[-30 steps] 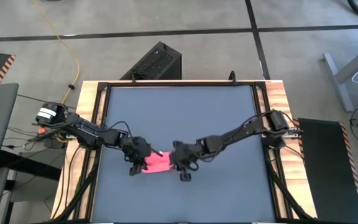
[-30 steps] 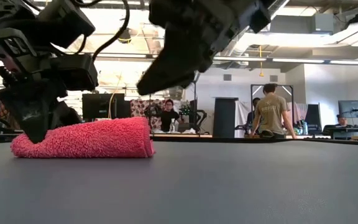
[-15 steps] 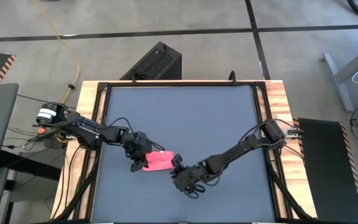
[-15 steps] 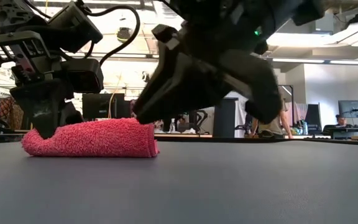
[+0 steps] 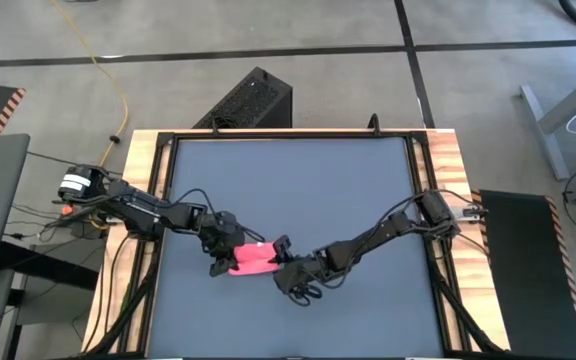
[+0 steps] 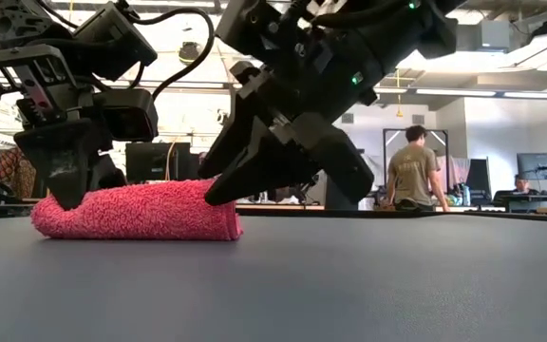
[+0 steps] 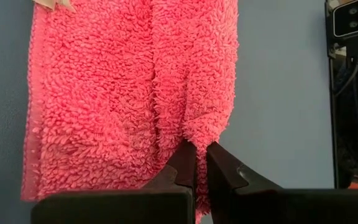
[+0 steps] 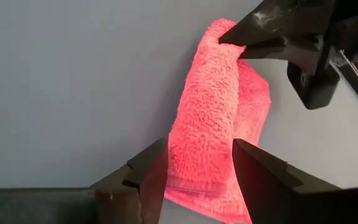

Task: Roll towel
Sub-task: Roll the red towel

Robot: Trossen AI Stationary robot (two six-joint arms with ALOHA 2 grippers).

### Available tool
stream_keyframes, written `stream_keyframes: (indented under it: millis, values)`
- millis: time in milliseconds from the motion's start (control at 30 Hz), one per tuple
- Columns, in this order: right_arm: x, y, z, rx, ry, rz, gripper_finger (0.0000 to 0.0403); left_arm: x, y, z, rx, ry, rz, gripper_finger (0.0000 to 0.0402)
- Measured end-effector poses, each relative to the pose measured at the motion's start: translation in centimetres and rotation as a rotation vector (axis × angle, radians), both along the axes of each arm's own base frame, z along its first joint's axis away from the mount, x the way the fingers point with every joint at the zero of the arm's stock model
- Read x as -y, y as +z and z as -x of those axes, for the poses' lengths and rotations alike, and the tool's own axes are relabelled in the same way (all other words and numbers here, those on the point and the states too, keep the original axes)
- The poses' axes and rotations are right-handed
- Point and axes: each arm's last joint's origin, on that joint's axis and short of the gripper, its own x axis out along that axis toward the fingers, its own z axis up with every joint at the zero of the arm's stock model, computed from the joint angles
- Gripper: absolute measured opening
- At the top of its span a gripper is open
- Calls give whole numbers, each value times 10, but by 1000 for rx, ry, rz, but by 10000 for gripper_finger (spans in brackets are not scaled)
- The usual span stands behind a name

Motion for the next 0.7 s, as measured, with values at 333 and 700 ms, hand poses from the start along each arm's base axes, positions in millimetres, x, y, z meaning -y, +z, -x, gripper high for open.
stream_keyframes:
  millis: [333, 700]
  values:
    - [3, -34, -7, -29, -75, -1, 158, 0, 1, -1, 22, -11, 7, 0]
    - [29, -31, -14, -100, -163, -450, 32, 1, 1, 0, 29, -44, -8, 61]
